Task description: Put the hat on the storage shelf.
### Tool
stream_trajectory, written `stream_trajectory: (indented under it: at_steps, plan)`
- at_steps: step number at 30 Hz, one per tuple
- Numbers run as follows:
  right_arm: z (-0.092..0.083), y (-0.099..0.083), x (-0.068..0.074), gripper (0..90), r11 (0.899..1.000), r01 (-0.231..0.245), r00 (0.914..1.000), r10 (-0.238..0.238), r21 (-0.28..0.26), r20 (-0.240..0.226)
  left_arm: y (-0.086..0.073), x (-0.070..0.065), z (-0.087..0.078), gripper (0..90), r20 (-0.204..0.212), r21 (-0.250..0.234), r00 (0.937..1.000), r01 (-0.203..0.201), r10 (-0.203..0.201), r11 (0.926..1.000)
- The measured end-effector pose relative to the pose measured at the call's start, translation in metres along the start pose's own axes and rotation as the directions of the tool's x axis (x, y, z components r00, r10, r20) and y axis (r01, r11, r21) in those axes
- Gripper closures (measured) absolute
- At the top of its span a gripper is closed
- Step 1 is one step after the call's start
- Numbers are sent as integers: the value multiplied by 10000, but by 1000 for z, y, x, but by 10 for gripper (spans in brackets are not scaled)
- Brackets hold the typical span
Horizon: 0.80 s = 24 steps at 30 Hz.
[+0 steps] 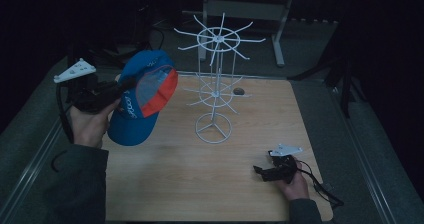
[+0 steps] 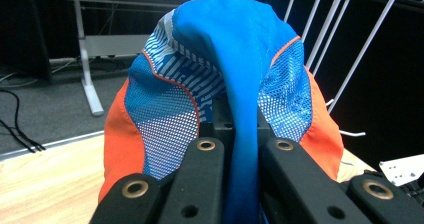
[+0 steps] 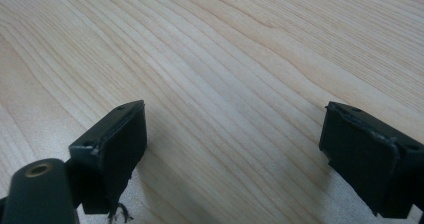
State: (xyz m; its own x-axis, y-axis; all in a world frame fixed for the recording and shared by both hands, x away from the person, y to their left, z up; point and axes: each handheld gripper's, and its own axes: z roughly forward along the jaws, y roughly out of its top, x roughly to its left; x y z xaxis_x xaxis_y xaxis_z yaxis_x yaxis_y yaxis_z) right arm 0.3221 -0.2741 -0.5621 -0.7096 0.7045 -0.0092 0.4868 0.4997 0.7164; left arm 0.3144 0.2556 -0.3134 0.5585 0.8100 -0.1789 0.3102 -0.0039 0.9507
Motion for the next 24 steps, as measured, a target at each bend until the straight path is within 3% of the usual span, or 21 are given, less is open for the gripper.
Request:
stream_trajectory:
  at_steps: [24]
  plan:
    - [0,0,0,115,10000,0,10000,0,-2,0,14,-1,-8,899,284,-416,9996,-18,30,9991]
